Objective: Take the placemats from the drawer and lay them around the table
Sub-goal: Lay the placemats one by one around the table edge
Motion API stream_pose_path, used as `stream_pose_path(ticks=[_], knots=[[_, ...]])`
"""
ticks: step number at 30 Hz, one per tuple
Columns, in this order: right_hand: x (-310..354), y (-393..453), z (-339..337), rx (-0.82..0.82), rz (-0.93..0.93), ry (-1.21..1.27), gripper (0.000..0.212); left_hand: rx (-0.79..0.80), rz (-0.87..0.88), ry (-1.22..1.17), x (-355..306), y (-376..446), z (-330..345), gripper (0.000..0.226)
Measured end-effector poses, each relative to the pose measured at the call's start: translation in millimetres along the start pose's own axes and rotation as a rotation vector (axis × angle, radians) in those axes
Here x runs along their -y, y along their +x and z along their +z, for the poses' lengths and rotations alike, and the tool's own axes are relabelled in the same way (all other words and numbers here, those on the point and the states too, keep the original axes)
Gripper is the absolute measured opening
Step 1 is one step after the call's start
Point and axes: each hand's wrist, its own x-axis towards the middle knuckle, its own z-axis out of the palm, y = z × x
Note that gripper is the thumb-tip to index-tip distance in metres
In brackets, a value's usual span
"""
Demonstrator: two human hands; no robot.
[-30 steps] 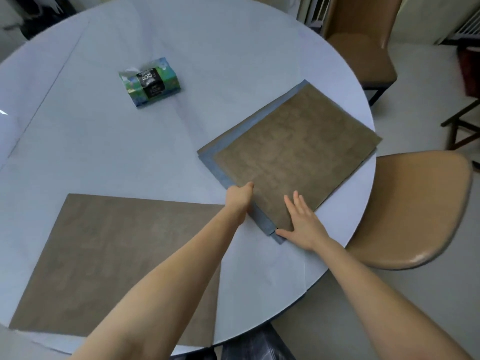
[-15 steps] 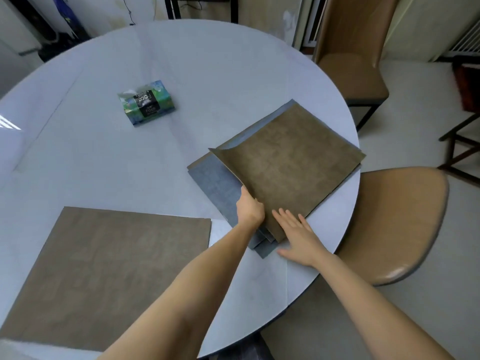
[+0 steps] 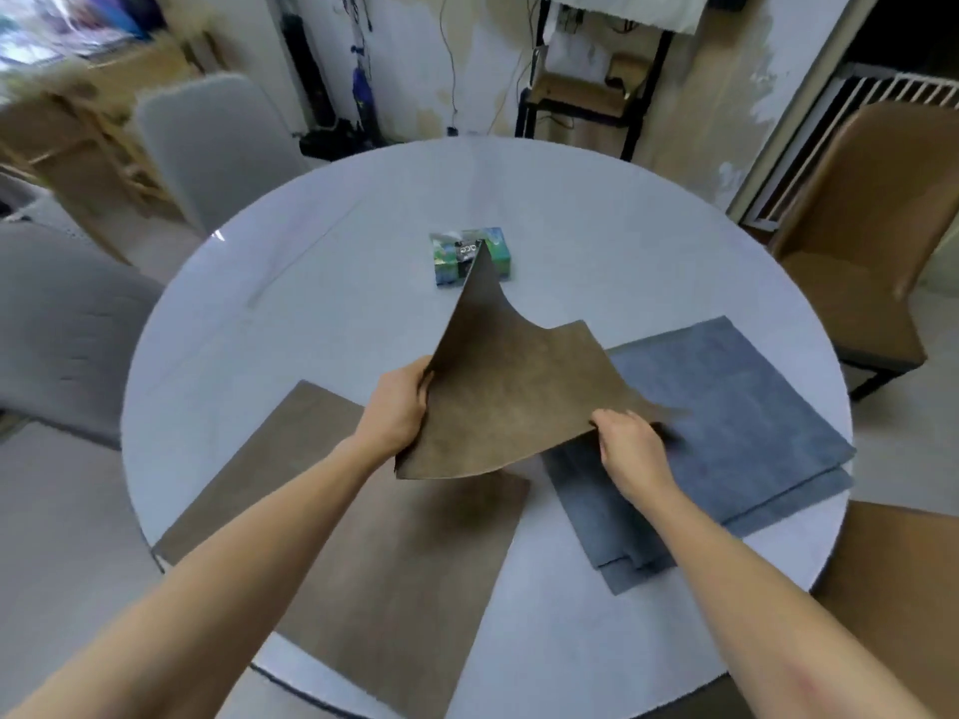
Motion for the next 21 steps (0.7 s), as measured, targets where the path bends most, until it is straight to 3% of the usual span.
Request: stream_pose_path(ticks=[7, 11, 16, 21], knots=[[168, 71, -23, -0.243, -0.287, -0.054, 0.024, -0.263, -0.039, 0.092, 100, -55, -130, 0.042], [279, 76, -23, -0.306, -0.377, -0.07, 0.019, -0.383, -0.041, 0.114, 168, -85, -210, 0.033], [412, 74, -8, -0.36, -0.491, -0.155, 0.031, -0.308, -0.047, 0.235, 255, -123, -309, 0.035], [506, 69, -1, -0.298, -0.456, -0.149, 0.038, -0.237, -0.009, 0.244, 311, -135, -379, 0.034]])
